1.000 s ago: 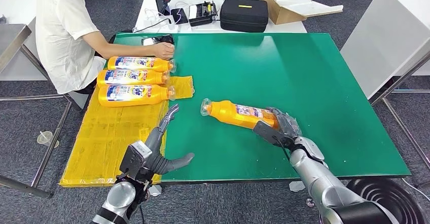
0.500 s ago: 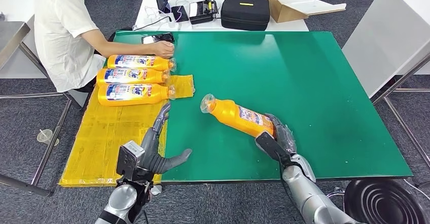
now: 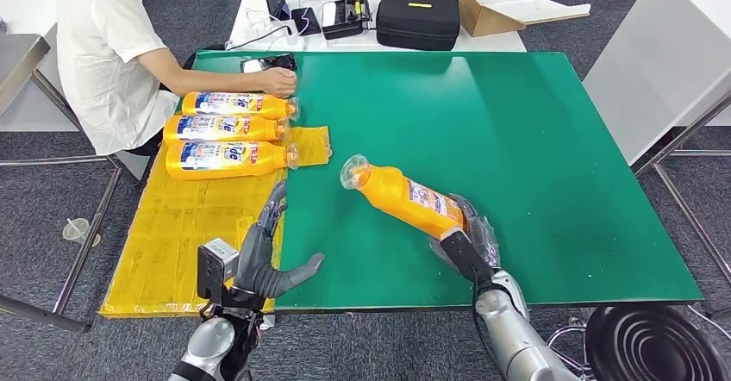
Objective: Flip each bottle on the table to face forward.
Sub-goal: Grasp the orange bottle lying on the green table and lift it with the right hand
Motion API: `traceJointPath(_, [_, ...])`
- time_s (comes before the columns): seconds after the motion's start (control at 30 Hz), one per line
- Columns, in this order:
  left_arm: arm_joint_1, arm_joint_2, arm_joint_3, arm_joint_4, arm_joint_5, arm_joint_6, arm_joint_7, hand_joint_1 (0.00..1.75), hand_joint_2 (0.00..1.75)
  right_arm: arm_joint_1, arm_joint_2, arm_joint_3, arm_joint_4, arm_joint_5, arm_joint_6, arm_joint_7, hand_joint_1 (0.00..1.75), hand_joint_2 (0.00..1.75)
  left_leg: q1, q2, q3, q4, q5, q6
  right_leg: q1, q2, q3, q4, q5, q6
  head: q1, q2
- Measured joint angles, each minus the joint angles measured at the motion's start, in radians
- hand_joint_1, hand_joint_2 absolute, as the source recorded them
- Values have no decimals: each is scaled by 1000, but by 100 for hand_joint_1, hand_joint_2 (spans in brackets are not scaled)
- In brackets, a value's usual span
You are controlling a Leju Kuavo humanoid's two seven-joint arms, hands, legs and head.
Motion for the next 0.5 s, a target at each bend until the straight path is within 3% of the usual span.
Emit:
traceJointPath(0.3, [-7,-1,-18,59,110,-194,37,0,175,32,28,30,-129,-112,26,-6,175,175,0,1,-1,0,0,0,0,0,-1,0,0,0,0,0])
traceJointPath(0.5, [-39,-10,-30,136,147,-251,31,0,175,31,49,71,-182,-136,53,-6,175,175,0,0,-1,0,0,0,0,0,-1,0,0,0,0,0])
